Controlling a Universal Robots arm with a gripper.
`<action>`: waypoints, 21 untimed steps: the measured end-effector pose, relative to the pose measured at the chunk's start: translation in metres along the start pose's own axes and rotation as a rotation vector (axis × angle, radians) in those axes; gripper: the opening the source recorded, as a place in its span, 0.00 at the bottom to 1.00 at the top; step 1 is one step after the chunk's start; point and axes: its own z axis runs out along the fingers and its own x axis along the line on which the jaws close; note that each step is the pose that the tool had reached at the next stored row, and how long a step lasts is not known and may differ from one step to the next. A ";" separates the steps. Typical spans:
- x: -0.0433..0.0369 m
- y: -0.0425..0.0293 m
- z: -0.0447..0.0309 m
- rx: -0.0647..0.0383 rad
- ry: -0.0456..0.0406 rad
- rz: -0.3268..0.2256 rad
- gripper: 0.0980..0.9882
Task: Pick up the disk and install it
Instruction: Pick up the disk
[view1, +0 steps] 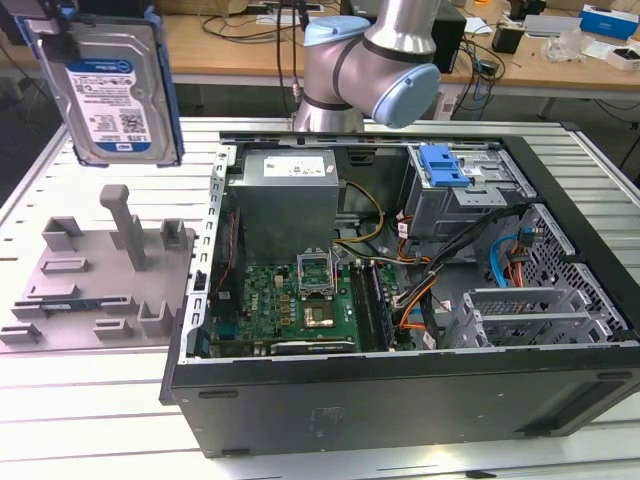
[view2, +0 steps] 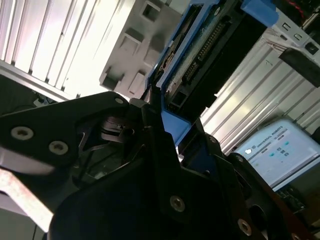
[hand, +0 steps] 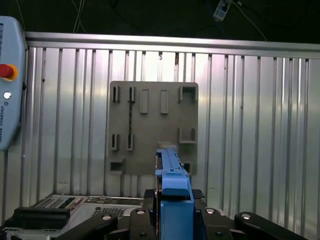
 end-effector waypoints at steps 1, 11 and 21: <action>0.0010 -0.0043 -0.0003 0.000 -0.0001 -0.001 0.30; 0.0202 -0.0413 -0.0031 0.000 -0.0020 -0.006 0.30; 0.0360 -0.0797 -0.0045 0.000 -0.0022 -0.011 0.30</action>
